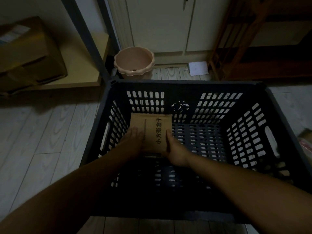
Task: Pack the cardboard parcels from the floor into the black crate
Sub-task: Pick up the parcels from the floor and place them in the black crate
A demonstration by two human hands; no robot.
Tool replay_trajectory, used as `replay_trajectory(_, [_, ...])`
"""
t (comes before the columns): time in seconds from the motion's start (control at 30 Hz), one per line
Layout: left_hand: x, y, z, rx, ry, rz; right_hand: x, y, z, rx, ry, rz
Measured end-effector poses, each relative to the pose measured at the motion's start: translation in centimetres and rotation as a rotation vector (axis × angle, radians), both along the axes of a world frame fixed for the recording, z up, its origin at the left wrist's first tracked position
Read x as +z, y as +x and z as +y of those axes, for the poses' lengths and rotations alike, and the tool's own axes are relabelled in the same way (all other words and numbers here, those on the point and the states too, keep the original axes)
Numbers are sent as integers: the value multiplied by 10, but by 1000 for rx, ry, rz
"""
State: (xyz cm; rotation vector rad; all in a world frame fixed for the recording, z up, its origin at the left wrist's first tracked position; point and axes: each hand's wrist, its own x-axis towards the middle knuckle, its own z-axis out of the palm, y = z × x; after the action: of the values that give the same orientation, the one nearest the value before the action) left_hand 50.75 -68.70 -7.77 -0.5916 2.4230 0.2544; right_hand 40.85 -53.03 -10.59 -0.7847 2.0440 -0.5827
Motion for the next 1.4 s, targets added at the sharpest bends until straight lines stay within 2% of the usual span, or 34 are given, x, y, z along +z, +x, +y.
replay_trajectory(0.33, [-6,1,-10,18,-42,-18,-4,-12,-15,52,4,83])
replay_trajectory(0.77, [0,-3,-18,107,-52,-2,5,-25,-34,34,-8,78])
replay_trajectory(0.93, [-1,-3,-25,97,-65,-6,1,-17,-35,85,41,112])
replay_trajectory(1.1, [3,-3,-25,100,-24,-26,7,-22,-40,86,157,5])
replay_trajectory(1.23, [62,1,-30,163,74,-33,69,-25,-38,-26,124,-65])
replay_trajectory(1.33, [151,4,-17,213,135,18,143,-31,-21,-19,123,-22])
replay_trajectory(1.4, [220,7,-5,257,187,73,216,-31,-7,-14,144,-14])
